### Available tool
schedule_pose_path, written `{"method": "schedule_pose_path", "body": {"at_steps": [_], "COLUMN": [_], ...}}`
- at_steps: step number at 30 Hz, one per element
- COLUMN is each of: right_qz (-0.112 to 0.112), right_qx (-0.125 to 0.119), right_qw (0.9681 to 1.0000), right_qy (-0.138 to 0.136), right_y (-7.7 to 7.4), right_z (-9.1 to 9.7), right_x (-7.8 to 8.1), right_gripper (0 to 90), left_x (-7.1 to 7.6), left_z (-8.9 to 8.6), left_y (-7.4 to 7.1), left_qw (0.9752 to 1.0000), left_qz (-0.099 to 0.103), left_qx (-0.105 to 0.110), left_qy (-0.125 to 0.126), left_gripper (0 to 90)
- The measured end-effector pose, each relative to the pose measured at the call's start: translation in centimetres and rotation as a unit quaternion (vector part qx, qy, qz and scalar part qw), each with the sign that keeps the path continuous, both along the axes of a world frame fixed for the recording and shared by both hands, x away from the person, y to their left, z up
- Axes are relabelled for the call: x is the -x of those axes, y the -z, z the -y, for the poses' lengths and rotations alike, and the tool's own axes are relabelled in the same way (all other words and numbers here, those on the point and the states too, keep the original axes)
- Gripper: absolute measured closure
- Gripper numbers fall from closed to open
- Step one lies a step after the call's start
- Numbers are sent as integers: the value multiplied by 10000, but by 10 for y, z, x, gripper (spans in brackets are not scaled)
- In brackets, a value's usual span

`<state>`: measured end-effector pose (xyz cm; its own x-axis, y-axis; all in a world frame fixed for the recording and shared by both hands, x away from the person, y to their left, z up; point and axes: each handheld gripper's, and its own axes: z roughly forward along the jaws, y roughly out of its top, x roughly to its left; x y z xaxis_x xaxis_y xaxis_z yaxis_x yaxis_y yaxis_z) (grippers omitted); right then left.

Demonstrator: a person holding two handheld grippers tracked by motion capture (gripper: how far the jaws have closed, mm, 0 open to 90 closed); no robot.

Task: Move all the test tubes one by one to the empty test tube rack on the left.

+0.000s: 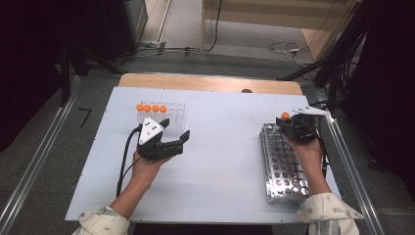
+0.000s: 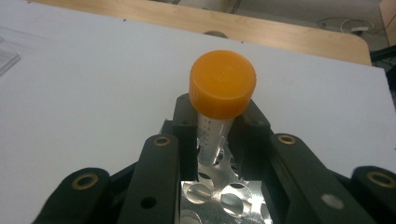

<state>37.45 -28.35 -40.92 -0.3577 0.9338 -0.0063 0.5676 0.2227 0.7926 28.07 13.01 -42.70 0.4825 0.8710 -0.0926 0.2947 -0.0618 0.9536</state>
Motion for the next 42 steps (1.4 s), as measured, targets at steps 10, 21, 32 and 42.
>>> {"method": "schedule_pose_path", "body": {"at_steps": [10, 21, 32, 42], "right_qz": [359, 565, 418, 319], "right_qx": [-98, -227, -334, -309], "right_qw": [9993, 9968, 9914, 9854], "right_qy": [-41, -527, -1198, -1646], "right_y": [-23, -38, -25, -20], "right_z": [2, -17, -58, -86], "right_x": [16, 42, 57, 66], "right_gripper": [718, 718, 719, 718], "left_x": [0, 1, 2, 5], "left_z": [0, 1, 3, 15], "left_y": [0, -1, -1, -3], "left_qw": [10000, 10000, 10000, 9994], "left_qz": [-3, 9, -19, -60], "left_qx": [17, 32, 6, -55], "left_qy": [-2, 20, 54, 336], "left_gripper": [201, 201, 178, 133]}}
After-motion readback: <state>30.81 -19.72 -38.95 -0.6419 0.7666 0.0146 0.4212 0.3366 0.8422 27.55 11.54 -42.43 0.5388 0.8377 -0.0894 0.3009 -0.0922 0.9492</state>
